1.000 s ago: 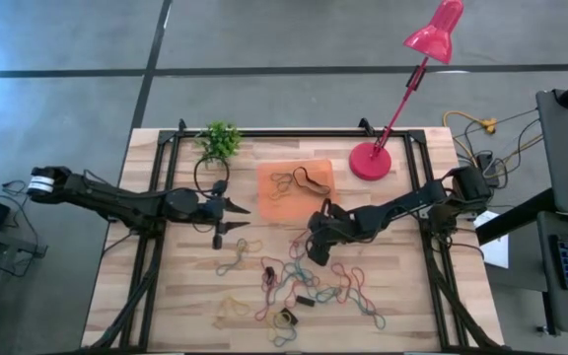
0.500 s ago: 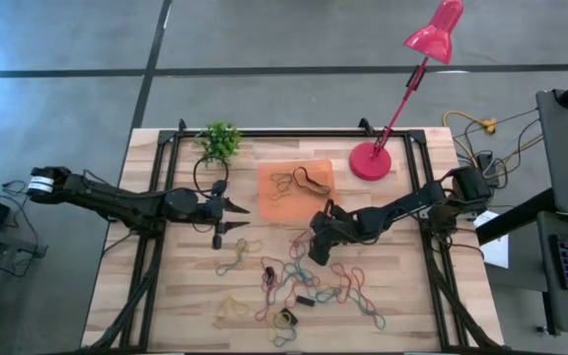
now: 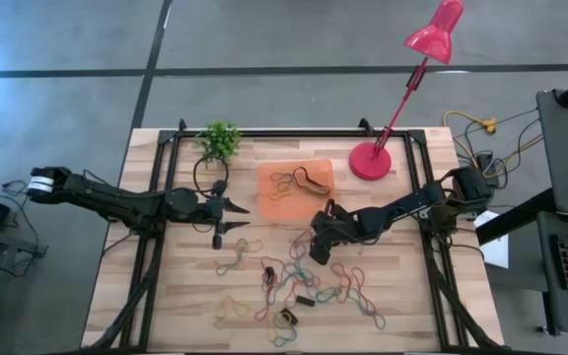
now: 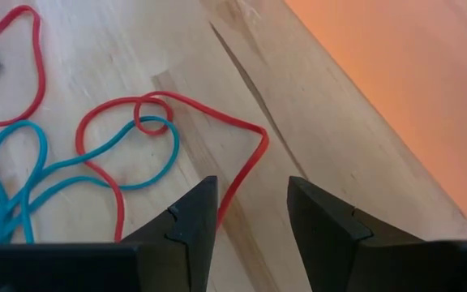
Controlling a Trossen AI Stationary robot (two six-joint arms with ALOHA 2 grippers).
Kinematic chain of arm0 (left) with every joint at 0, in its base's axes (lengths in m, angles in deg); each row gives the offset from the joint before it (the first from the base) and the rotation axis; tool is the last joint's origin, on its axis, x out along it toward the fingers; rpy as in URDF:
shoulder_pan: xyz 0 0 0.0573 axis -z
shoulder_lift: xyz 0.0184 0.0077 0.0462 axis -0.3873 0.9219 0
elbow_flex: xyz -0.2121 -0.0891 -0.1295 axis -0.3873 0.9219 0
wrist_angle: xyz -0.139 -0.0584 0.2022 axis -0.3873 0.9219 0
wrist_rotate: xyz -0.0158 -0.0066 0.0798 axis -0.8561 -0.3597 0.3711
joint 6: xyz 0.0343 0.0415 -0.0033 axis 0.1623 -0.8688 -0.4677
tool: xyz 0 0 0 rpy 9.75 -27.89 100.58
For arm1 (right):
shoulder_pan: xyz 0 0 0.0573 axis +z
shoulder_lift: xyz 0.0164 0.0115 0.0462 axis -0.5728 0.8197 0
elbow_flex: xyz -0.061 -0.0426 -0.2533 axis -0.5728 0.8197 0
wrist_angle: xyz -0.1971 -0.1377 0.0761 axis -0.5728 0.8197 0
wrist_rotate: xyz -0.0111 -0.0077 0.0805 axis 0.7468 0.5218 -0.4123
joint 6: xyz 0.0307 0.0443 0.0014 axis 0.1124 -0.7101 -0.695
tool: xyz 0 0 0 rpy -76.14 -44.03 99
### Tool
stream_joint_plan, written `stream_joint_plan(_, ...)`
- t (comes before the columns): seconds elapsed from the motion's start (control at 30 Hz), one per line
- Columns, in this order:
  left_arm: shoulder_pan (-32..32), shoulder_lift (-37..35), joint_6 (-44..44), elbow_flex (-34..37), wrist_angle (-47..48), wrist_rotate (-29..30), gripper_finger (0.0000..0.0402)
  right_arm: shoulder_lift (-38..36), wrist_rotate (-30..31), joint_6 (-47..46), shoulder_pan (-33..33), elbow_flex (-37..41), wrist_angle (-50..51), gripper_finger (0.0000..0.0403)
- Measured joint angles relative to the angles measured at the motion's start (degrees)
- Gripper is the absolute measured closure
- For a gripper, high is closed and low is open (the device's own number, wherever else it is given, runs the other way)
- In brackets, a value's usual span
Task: Pick and place rubber bands into bin
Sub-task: Put the red rubber band into the orange bin
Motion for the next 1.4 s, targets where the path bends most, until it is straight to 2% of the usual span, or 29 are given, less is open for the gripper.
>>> stream_joint_plan(0.4,0.0,0.0,0.0,0.0,0.1,0.0,0.0283,4.0,1.6,-0.1,0.0,-0.2,-4.3,0.0264)
stream_joint_plan(0.7,0.0,0.1,0.0,0.0,0.3,0.0,0.0283,4.1,2.6,-0.7,0.0,-0.2,-3.8,0.027)
stream_joint_plan(0.87,0.0,0.1,0.0,0.0,0.3,0.0,0.0283,4.1,2.5,-0.9,0.1,-0.2,-3.4,0.0301)
stream_joint_plan(1.07,0.0,0.1,0.0,0.1,0.2,0.0,0.0283,4.1,3.0,-0.5,0.7,-0.1,-3.3,0.0383)
stream_joint_plan(1.4,0.0,0.1,0.0,0.1,0.2,0.0,0.0283,1.3,4.9,2.0,1.0,-2.4,0.7,0.0394)
